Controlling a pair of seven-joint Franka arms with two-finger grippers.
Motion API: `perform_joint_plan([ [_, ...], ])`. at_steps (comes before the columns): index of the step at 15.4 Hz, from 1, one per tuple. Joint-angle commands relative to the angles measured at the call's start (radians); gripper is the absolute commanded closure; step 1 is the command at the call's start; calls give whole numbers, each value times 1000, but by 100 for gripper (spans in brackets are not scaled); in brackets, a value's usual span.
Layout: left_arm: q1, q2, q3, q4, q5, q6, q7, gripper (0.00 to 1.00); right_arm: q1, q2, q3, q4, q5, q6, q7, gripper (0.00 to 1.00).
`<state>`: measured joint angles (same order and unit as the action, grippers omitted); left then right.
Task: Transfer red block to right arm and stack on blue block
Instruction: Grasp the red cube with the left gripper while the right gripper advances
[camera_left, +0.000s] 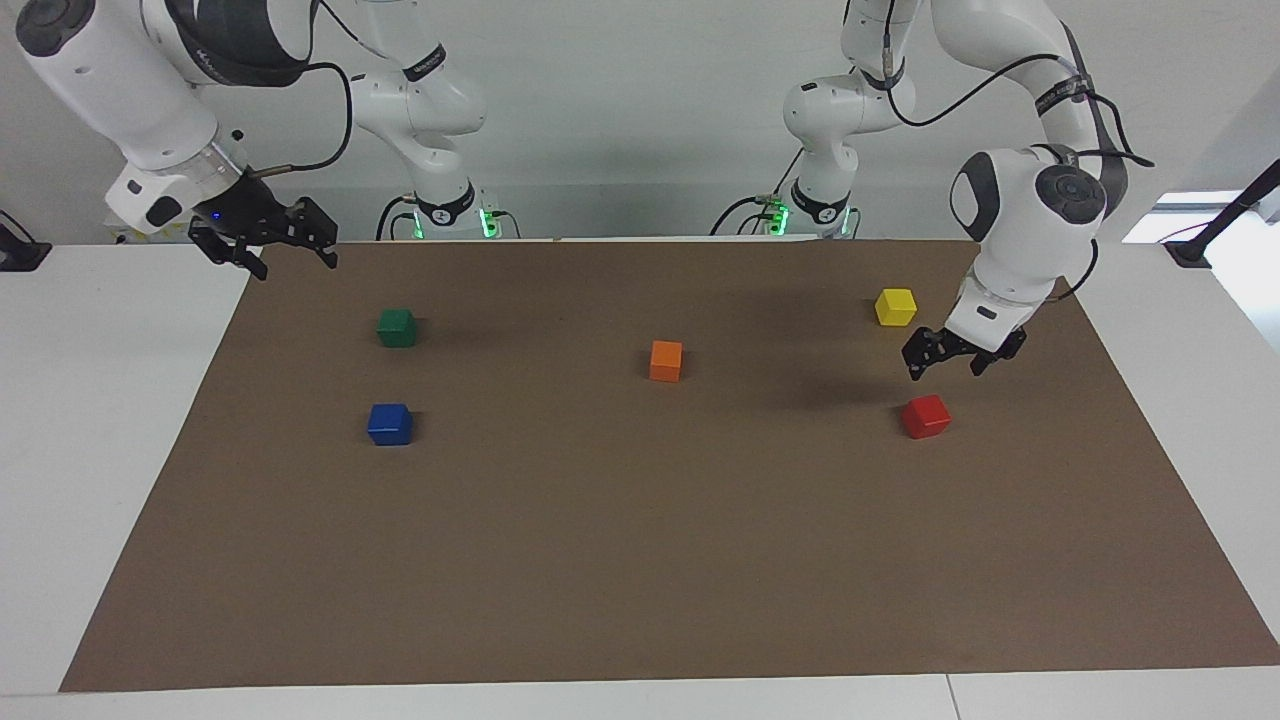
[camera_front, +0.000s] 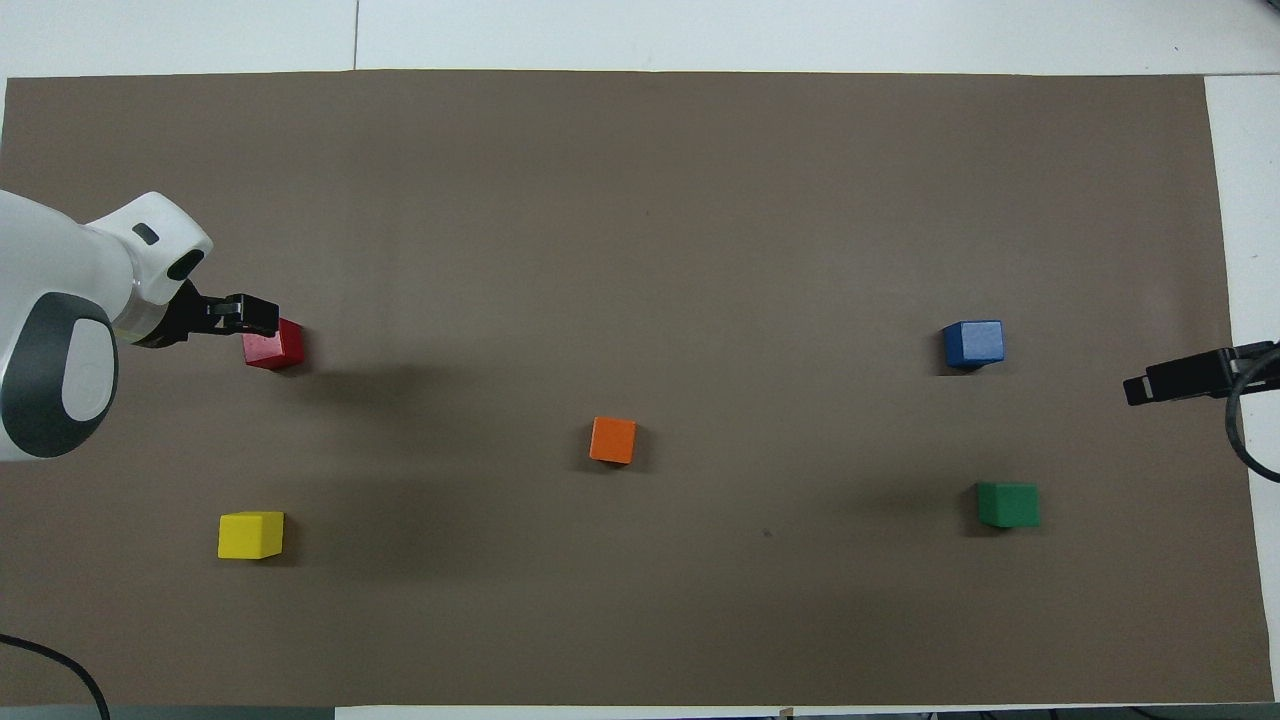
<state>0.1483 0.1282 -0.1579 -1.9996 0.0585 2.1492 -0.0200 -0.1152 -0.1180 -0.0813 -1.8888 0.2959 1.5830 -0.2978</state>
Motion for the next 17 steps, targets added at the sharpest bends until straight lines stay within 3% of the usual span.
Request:
perform_joint_plan([
  [1, 19, -1, -5, -51, 17, 81, 2, 0, -37, -28, 3, -88, 193, 29, -64, 0],
  [8, 14, 44, -5, -100, 17, 173, -58, 0, -86, 43, 3, -215, 690, 17, -285, 0],
  [14, 13, 114, -5, -145, 17, 294, -103, 0, 23, 75, 5, -314, 1127, 17, -374, 0],
  [15, 14, 117, -5, -142, 17, 291, -103, 14, 55, 77, 5, -340, 1185, 18, -407, 0],
  [16, 16, 117, -5, -130, 17, 269, -103, 68, 77, 77, 6, -358, 1225, 15, -414, 0],
  [17, 14, 120, -5, -104, 15, 226, -103, 100, 92, 80, 6, -369, 1262, -3, -414, 0],
])
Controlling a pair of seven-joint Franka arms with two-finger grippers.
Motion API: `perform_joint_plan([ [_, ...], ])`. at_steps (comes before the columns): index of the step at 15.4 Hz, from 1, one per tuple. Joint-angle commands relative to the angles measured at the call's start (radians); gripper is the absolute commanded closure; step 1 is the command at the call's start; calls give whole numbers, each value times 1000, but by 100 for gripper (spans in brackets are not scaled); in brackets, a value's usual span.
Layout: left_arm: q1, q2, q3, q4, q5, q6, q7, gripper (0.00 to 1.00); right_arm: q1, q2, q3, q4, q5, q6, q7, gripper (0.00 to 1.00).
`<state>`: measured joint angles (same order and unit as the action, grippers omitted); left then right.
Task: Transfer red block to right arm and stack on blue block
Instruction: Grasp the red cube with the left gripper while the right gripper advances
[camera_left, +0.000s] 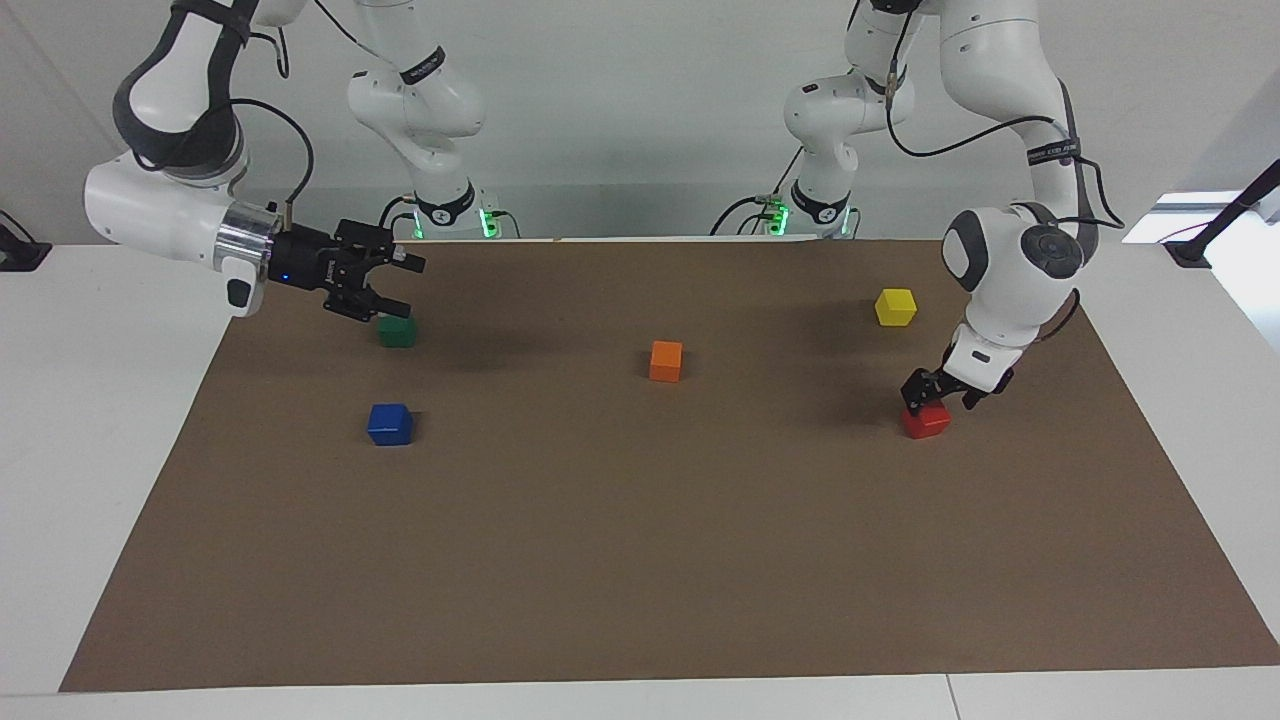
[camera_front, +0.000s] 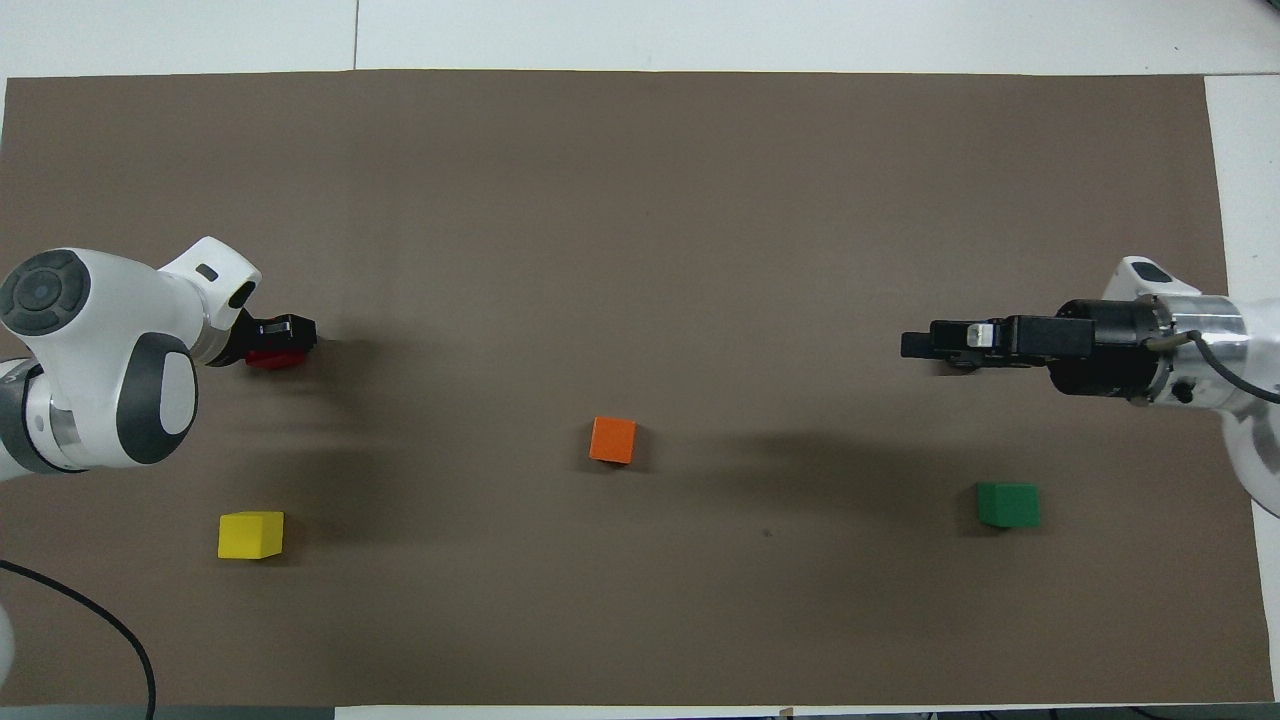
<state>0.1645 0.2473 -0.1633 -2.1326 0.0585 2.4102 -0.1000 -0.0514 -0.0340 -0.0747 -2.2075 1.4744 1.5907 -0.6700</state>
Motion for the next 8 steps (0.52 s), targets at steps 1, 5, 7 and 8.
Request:
perform_joint_plan([
  [1, -5, 3, -1, 67, 14, -87, -23, 100, 48, 5, 0, -67, 119, -50, -40, 0],
  [5, -6, -22, -8, 151, -58, -274, -79, 100, 74, 126, 0, -84, 269, -283, -48, 0],
  [7, -35, -62, -16, 213, -161, -409, -147, 100, 90, 164, 4, -83, 313, -380, -46, 0],
  [8, -60, -83, -16, 241, -179, -475, -214, 100, 105, 177, 4, -86, 314, -417, -40, 0],
])
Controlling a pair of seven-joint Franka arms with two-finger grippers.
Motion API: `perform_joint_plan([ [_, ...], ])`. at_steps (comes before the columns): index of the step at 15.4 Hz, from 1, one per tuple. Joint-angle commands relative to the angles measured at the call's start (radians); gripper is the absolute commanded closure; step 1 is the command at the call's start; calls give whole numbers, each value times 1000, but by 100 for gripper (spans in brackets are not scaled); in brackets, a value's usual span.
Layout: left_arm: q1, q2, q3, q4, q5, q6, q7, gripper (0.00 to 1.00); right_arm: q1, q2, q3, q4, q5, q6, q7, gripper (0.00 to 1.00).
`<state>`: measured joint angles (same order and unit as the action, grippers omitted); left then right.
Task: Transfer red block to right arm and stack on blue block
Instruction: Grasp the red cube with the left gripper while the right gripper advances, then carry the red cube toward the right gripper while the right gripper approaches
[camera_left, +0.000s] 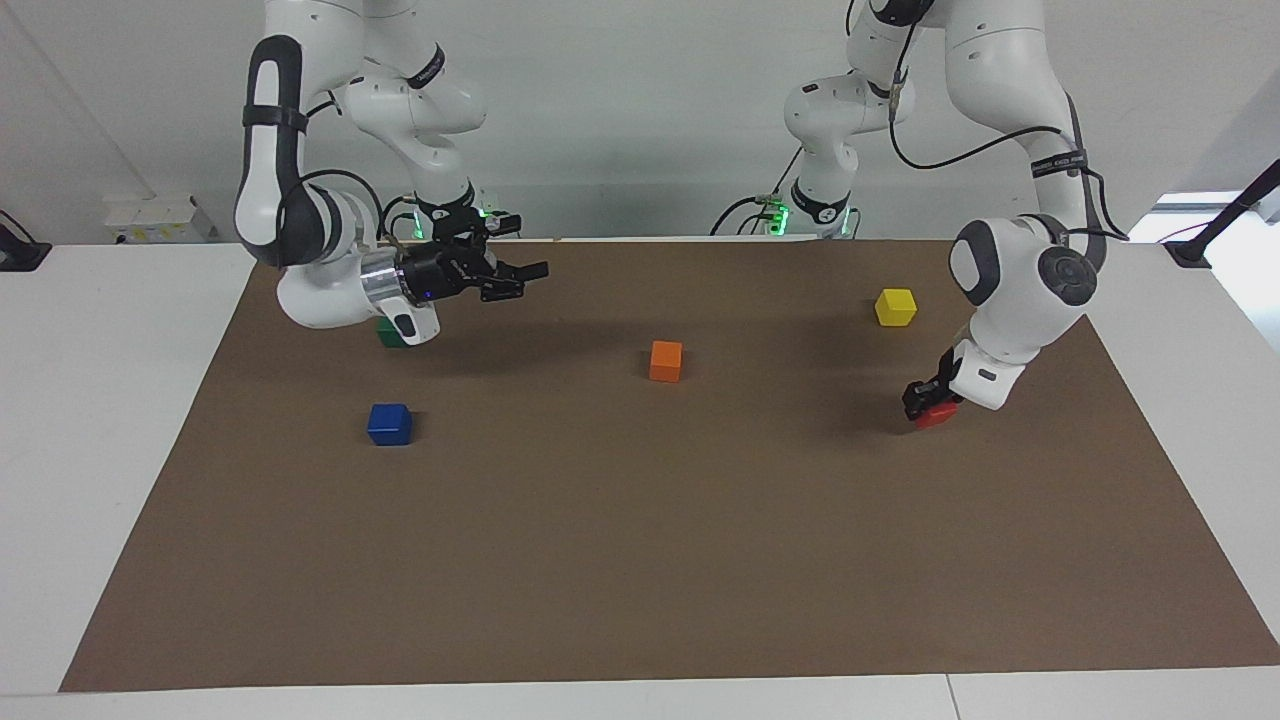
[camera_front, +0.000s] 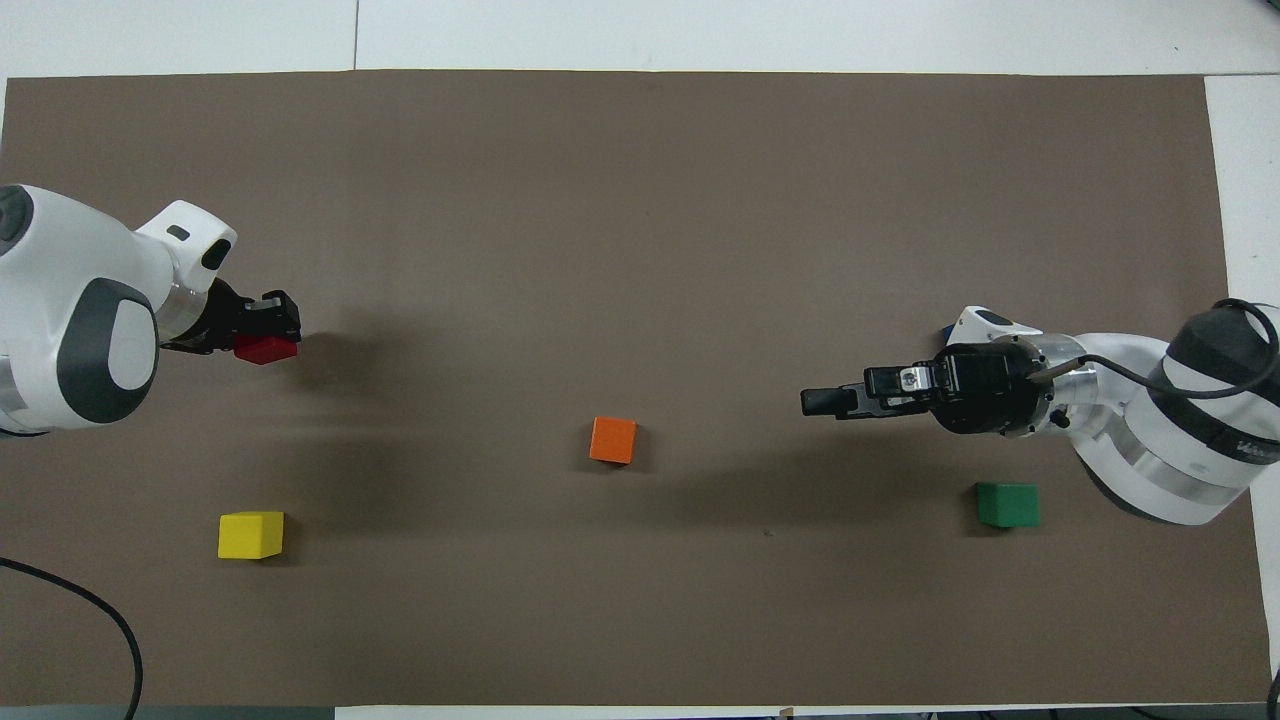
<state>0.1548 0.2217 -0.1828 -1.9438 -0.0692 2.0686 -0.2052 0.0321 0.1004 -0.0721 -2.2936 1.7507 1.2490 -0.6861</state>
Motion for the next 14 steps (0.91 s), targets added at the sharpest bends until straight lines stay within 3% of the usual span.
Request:
perform_joint_plan([
  [1, -73, -76, 0, 80, -53, -200, -190, 100, 32, 65, 1, -1, 50, -119, -24, 0],
  [3, -115, -128, -10, 117, -84, -303, -333, 100, 51, 105, 3, -4, 84, -192, -24, 0],
  [7, -191, -258, -27, 100, -242, -389, -622, 100, 109, 143, 9, -4, 182, -247, -23, 0],
  [11, -313, -314, -29, 98, -320, -401, -991, 100, 160, 196, 11, -1, 239, -322, -23, 0],
  [14, -345, -331, -29, 74, -440, -377, -1118, 100, 177, 229, 12, 2, 243, -374, -24, 0],
])
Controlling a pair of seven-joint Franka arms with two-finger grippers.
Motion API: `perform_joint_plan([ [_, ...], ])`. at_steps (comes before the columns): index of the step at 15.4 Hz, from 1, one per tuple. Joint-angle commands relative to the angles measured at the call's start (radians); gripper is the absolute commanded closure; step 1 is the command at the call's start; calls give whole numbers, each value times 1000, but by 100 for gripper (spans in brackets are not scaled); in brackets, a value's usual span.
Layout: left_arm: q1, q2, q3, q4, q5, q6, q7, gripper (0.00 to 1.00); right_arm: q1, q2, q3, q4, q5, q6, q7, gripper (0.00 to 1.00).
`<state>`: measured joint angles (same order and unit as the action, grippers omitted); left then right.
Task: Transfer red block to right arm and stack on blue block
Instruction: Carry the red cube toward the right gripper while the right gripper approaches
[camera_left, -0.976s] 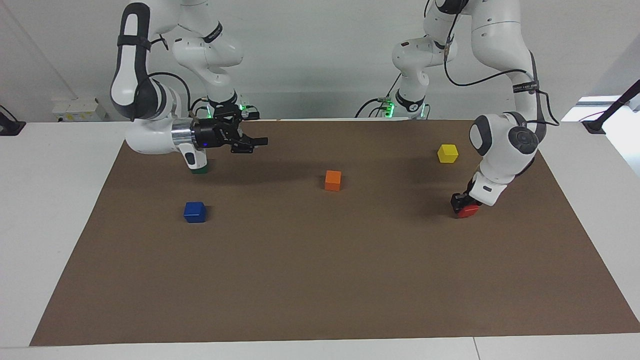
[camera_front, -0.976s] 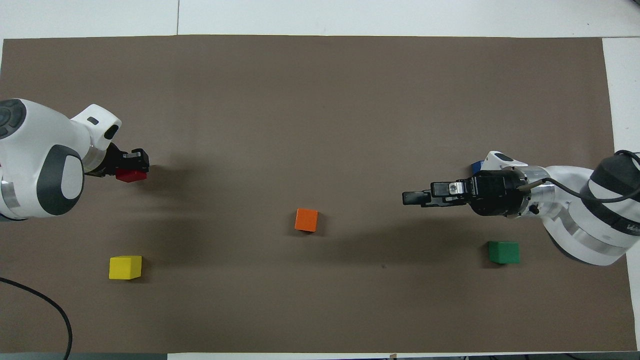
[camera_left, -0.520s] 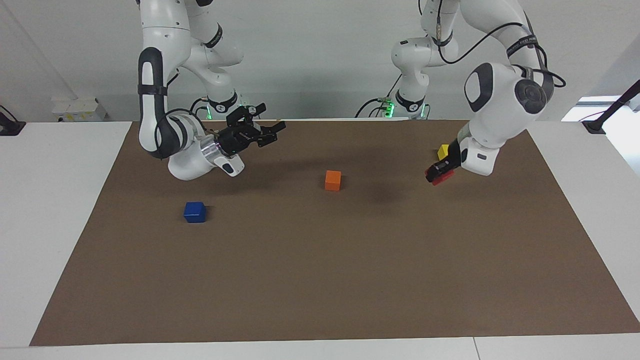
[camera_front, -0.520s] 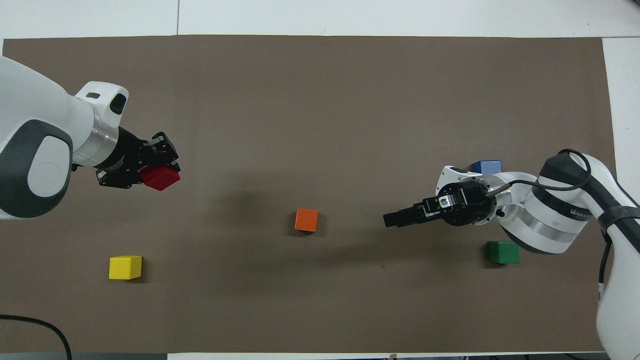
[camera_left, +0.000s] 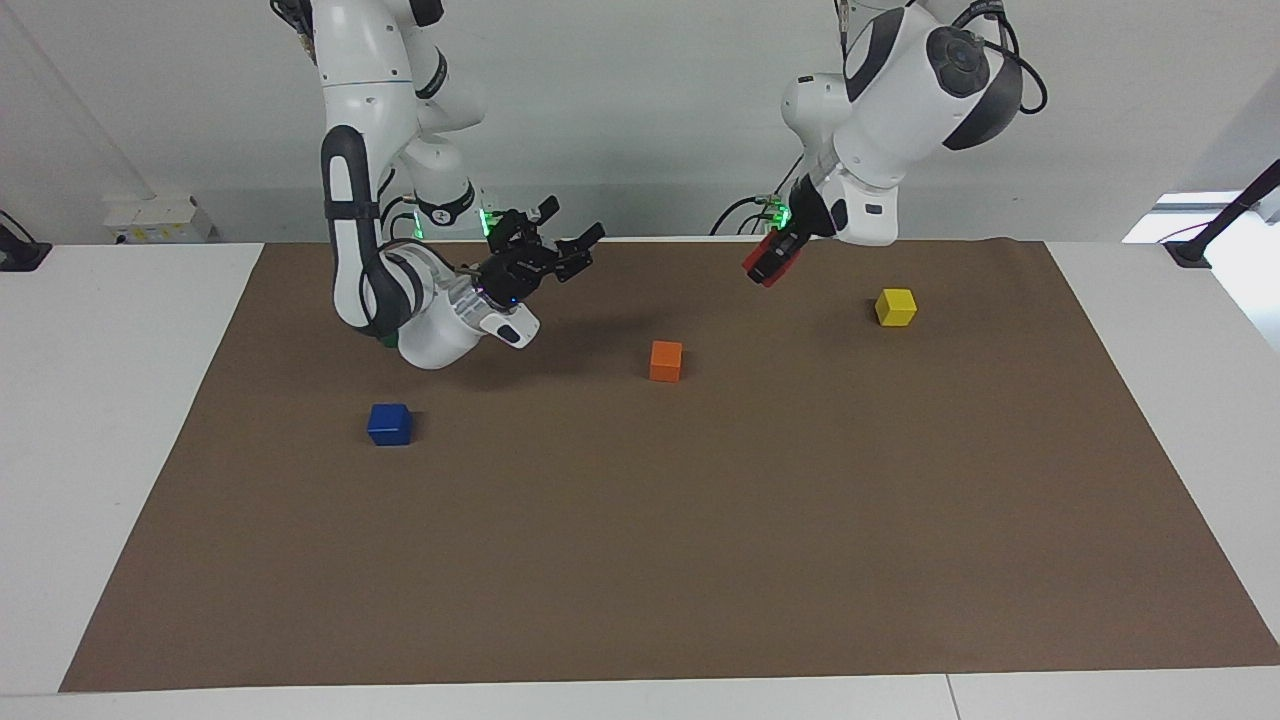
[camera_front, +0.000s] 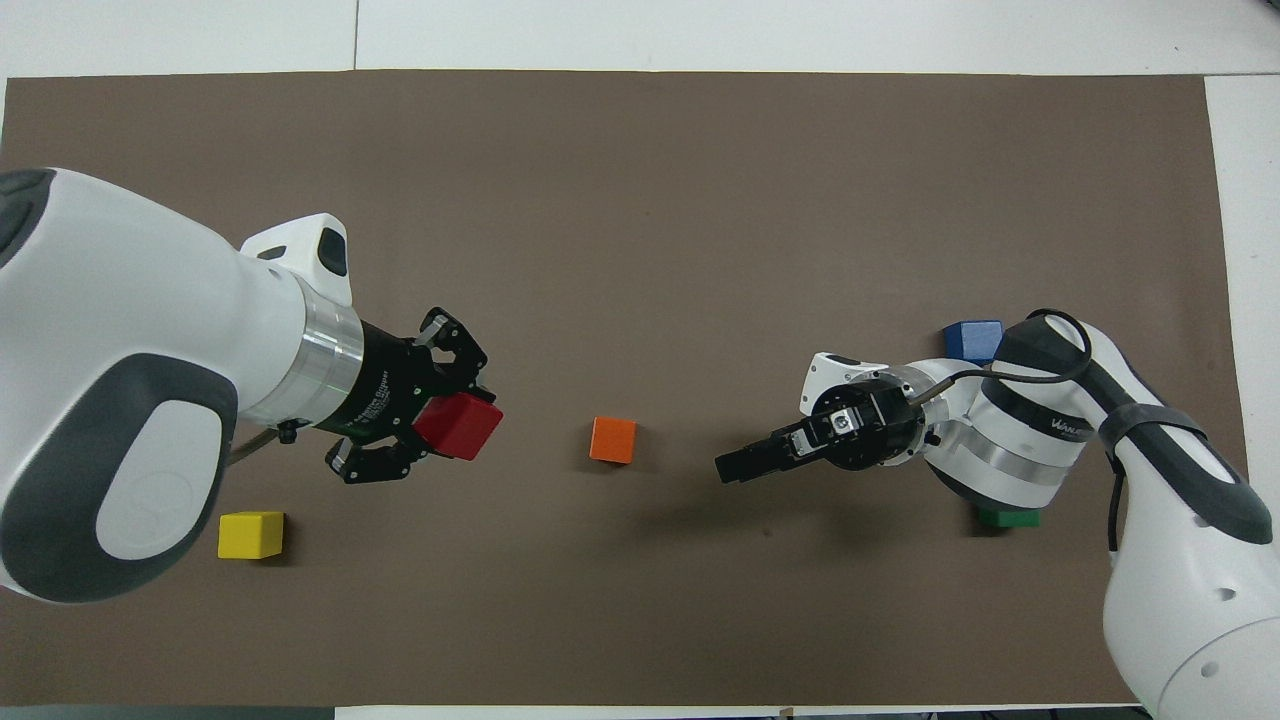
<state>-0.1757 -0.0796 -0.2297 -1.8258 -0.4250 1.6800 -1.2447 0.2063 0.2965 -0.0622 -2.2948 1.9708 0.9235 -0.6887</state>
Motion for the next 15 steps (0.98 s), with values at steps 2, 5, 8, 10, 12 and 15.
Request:
perform_joint_plan([
  [2, -25, -42, 16, -72, -139, 74, -180, 100, 8, 44, 1, 3, 23, -64, -41, 0],
  [5, -56, -51, 15, -87, -156, 104, -328, 100, 51, 101, 1, 21, 23, -86, -127, 0],
  [8, -79, -61, 13, -98, -159, 130, -433, 100, 51, 121, 1, 43, 23, -86, -196, 0],
  [10, -99, -63, 13, -104, -164, 139, -522, 100, 61, 182, 1, 101, 23, -81, -296, 0],
  [12, -128, -77, 13, -127, -169, 164, -561, 100, 80, 205, 1, 120, 25, -78, -324, 0],
  [15, -188, -118, 13, -205, -182, 307, -679, 100, 90, 207, 2, 124, 36, -29, -382, 0],
])
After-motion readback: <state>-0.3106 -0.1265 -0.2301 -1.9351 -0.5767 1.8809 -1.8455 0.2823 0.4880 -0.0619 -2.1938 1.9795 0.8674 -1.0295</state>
